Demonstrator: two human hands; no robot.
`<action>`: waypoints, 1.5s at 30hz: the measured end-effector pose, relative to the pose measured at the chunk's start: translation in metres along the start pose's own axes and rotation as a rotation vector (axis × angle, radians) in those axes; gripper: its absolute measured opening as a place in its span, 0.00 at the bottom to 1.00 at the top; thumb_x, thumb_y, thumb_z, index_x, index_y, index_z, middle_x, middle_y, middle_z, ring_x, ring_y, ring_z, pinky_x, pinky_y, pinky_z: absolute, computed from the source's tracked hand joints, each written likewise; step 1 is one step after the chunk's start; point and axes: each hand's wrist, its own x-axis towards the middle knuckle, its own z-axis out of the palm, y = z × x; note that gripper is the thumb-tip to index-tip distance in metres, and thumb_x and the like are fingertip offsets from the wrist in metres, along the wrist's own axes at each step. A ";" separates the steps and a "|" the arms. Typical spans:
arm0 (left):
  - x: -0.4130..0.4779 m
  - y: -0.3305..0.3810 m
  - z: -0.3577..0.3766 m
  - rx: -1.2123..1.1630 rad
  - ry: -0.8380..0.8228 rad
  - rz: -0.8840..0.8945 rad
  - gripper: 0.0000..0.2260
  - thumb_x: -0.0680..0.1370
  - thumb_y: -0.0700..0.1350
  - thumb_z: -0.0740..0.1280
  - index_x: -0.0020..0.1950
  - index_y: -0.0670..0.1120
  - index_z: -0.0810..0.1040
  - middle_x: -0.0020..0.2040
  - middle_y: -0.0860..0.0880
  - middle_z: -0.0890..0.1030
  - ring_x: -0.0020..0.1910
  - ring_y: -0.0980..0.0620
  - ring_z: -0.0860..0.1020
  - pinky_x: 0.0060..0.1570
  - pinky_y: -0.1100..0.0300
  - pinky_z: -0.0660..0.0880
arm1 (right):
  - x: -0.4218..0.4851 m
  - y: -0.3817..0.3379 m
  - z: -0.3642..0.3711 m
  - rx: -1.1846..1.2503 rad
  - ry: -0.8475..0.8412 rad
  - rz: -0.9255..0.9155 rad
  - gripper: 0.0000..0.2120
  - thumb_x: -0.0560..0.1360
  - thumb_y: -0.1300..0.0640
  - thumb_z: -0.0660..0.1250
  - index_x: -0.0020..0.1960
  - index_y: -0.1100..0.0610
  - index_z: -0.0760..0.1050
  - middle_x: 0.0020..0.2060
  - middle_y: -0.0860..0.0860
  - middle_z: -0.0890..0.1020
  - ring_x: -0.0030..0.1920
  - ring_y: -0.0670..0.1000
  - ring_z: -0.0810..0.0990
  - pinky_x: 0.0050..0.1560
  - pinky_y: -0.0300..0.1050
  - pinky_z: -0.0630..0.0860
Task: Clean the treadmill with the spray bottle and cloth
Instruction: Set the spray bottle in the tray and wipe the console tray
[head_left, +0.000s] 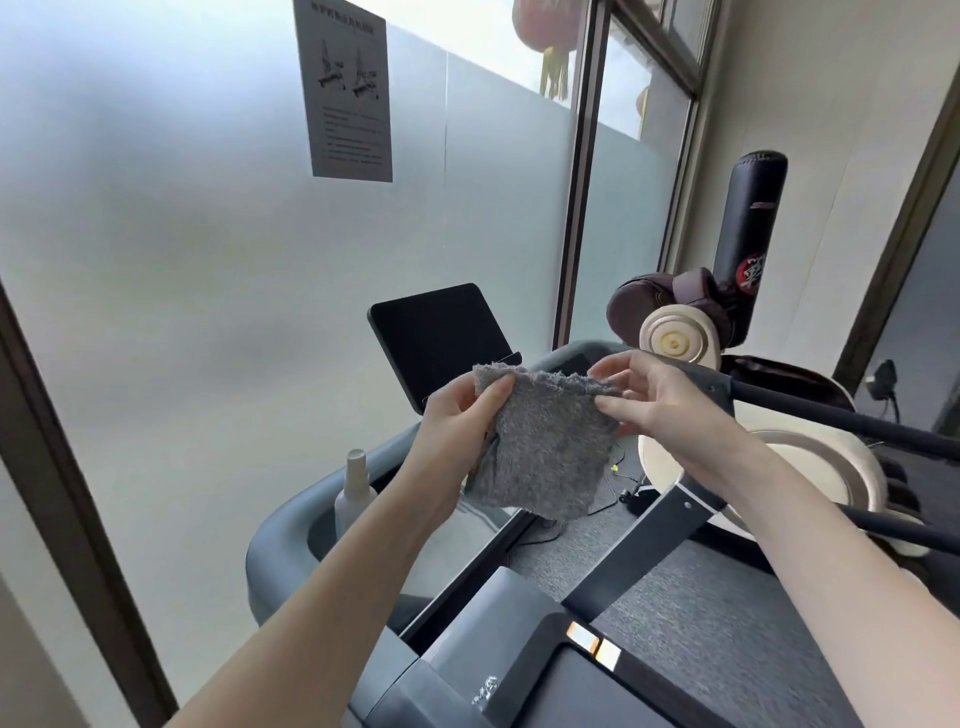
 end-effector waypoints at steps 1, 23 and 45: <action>0.001 0.001 0.000 0.015 -0.009 0.000 0.09 0.79 0.48 0.66 0.52 0.46 0.83 0.44 0.48 0.84 0.47 0.51 0.81 0.52 0.51 0.77 | 0.000 0.000 0.000 -0.052 -0.052 0.000 0.10 0.75 0.60 0.68 0.53 0.48 0.75 0.47 0.50 0.79 0.48 0.48 0.78 0.52 0.46 0.74; 0.014 -0.014 -0.010 0.381 -0.061 0.335 0.07 0.72 0.33 0.71 0.45 0.44 0.82 0.43 0.50 0.83 0.44 0.53 0.80 0.45 0.64 0.78 | 0.001 -0.001 0.006 0.134 0.037 -0.167 0.07 0.77 0.64 0.65 0.46 0.52 0.75 0.43 0.51 0.81 0.42 0.43 0.80 0.44 0.40 0.71; 0.012 0.003 0.006 0.209 -0.049 0.265 0.03 0.73 0.34 0.72 0.41 0.40 0.80 0.38 0.48 0.81 0.37 0.59 0.79 0.39 0.69 0.75 | 0.000 0.015 -0.013 0.385 0.138 -0.091 0.11 0.72 0.68 0.66 0.46 0.53 0.79 0.43 0.51 0.82 0.50 0.51 0.77 0.54 0.50 0.70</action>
